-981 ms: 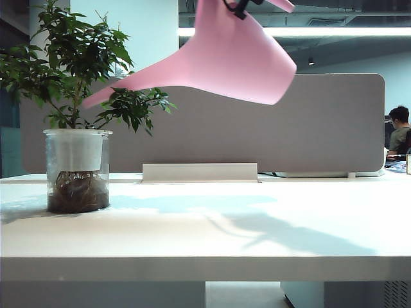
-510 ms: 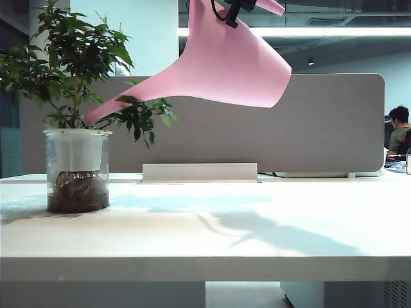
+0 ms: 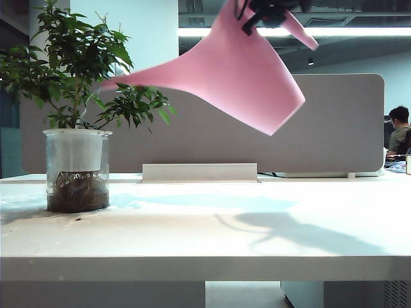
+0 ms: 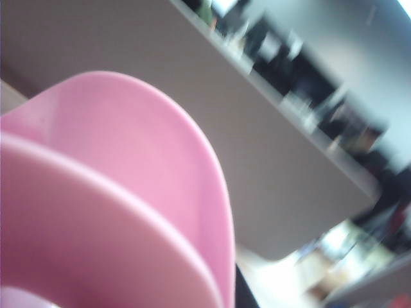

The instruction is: Pick up the watering can from the table, water the potted plant, and put the can back.

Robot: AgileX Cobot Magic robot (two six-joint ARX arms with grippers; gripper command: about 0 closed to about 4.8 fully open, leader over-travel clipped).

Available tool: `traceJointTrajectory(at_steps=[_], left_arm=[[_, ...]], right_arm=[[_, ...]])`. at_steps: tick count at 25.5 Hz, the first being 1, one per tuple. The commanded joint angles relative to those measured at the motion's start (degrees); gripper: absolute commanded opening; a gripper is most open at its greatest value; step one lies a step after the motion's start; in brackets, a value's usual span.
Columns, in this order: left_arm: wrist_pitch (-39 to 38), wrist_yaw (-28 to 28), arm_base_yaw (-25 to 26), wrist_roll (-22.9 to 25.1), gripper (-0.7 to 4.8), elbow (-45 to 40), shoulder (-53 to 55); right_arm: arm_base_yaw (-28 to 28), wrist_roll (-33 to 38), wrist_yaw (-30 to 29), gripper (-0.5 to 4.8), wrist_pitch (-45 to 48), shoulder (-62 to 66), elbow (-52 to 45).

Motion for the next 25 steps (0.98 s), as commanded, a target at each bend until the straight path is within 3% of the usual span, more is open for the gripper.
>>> traceJointTrajectory(at_steps=[1,10,12,19,25], left_arm=[[0.7,0.2,0.0,0.2,-0.05,0.2,0.0],[0.7,0.2,0.0,0.2,-0.05,0.2,0.0],[0.7,0.2,0.0,0.2,-0.05,0.2,0.0],[0.7,0.2,0.0,0.2,-0.05,0.2,0.0],[0.7,0.2,0.0,0.2,-0.05,0.2,0.0]], right_arm=[[-3.5,19.6,-7.6,-0.03,4.9,-6.9,-11.1],[-13.6,38.6,-22.1,-0.03,39.4,-9.8,-38.9],[-15.5,38.8,-25.3,-0.03,47.6,-7.4,-42.8],[-17.5,37.6,-29.6,-0.01,59.7,4.3,-44.2],[-17.4,37.6,-30.8,0.17,60.4,8.3,-44.6]])
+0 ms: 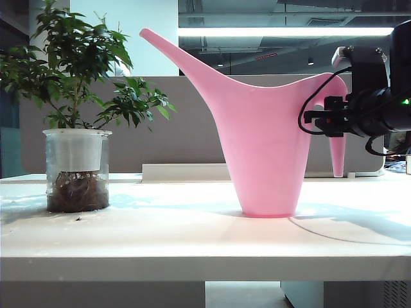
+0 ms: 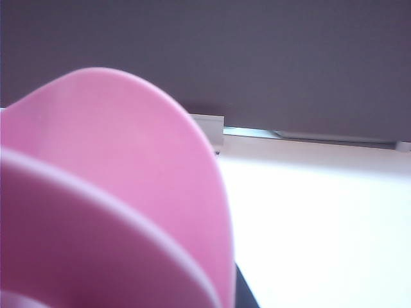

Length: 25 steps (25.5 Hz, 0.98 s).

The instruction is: Pick up the watering can from the table, water the potted plant, and put the can back.

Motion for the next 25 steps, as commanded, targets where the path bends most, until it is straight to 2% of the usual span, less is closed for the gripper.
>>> traceJointTrajectory(at_steps=[1,7,8,9,15,17,19,20,21,23,25], left_arm=[[0.7,0.2,0.0,0.2,-0.05,0.2,0.0],[0.7,0.2,0.0,0.2,-0.05,0.2,0.0],[0.7,0.2,0.0,0.2,-0.05,0.2,0.0],[0.7,0.2,0.0,0.2,-0.05,0.2,0.0],[0.7,0.2,0.0,0.2,-0.05,0.2,0.0],[0.7,0.2,0.0,0.2,-0.05,0.2,0.0],[0.7,0.2,0.0,0.2,-0.05,0.2,0.0],[0.7,0.2,0.0,0.2,-0.05,0.2,0.0],[0.7,0.2,0.0,0.2,-0.05,0.2,0.0],[0.7,0.2,0.0,0.2,-0.05,0.2,0.0],[0.7,0.2,0.0,0.2,-0.05,0.2,0.0]], right_arm=[[0.1,0.4,-0.4,0.46,1.8,-0.4,0.0],[0.1,0.4,-3.1,2.79,1.7,-0.7,-1.5],[0.1,0.4,-3.0,3.48,1.7,-1.1,-2.4],[0.1,0.4,-3.0,3.76,1.7,-1.8,-3.4],[0.1,0.4,-3.0,3.77,1.7,-10.9,-11.9],[0.2,0.4,-3.0,3.53,1.7,-16.5,-16.3],[0.2,0.4,-3.0,2.93,1.7,-21.2,-19.6],[0.2,0.4,-3.0,2.41,1.7,-23.6,-21.3],[0.2,0.4,-3.3,1.42,1.7,-27.4,-23.8],[0.2,0.4,-5.3,-0.09,1.7,-33.0,-27.5],[0.2,0.4,-5.6,-0.06,1.7,-36.1,-29.5]])
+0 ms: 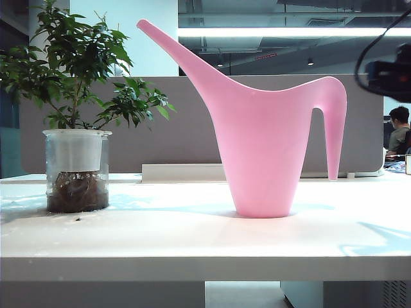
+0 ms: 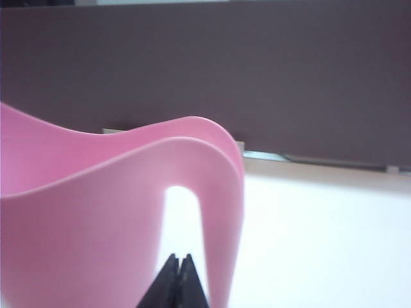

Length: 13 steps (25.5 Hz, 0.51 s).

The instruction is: Pick up the watering can from the table, water the potted plant, and put the can back.

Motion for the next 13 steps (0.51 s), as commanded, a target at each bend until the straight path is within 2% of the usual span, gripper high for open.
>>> traceJointTrajectory(at_steps=[1,7,12,13], left_arm=[[0.7,0.2,0.0,0.2,-0.05,0.2,0.0],[0.7,0.2,0.0,0.2,-0.05,0.2,0.0],[0.7,0.2,0.0,0.2,-0.05,0.2,0.0],[0.7,0.2,0.0,0.2,-0.05,0.2,0.0]], right_arm=[[0.1,0.3,-1.4,-0.06,0.7,-5.1,-3.1],[0.1,0.3,-1.9,-0.06,0.7,-13.9,-9.6],[0.0,0.5,-1.7,-0.06,-11.6,-20.9,-9.8],[-0.1,0.5,-1.7,-0.06,-20.3,-25.6,-9.8]])
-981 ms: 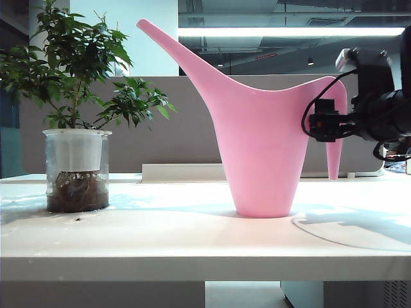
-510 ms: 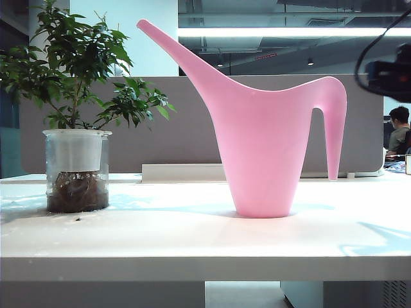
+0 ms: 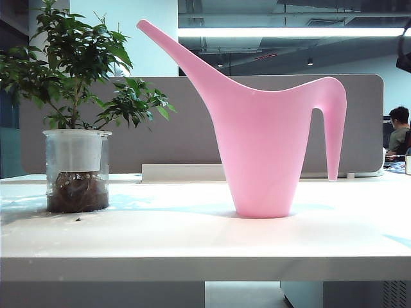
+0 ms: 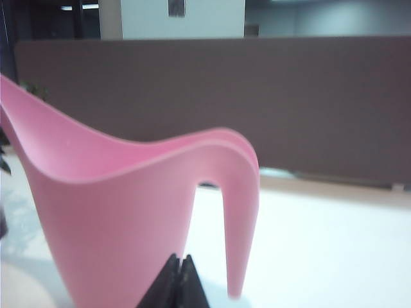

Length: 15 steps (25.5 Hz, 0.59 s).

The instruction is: Pick up the watering can from the table, water the potted plant, and put the can back.

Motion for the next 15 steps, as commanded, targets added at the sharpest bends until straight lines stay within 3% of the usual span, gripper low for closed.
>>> traceJointTrajectory(at_steps=[1,8,10,15], left_arm=[[0.7,0.2,0.0,0.2,-0.05,0.2,0.0],[0.7,0.2,0.0,0.2,-0.05,0.2,0.0],[0.7,0.2,0.0,0.2,-0.05,0.2,0.0],[0.7,0.2,0.0,0.2,-0.05,0.2,0.0]], right_arm=[[-0.1,0.3,0.2,-0.06,-17.7,-8.6,-0.4],[-0.3,0.3,0.2,-0.06,-47.3,-26.7,-0.4],[-2.1,0.3,0.3,-0.06,-60.1,-34.9,-0.4],[-6.3,0.3,3.7,-0.06,-72.3,-40.9,-0.3]])
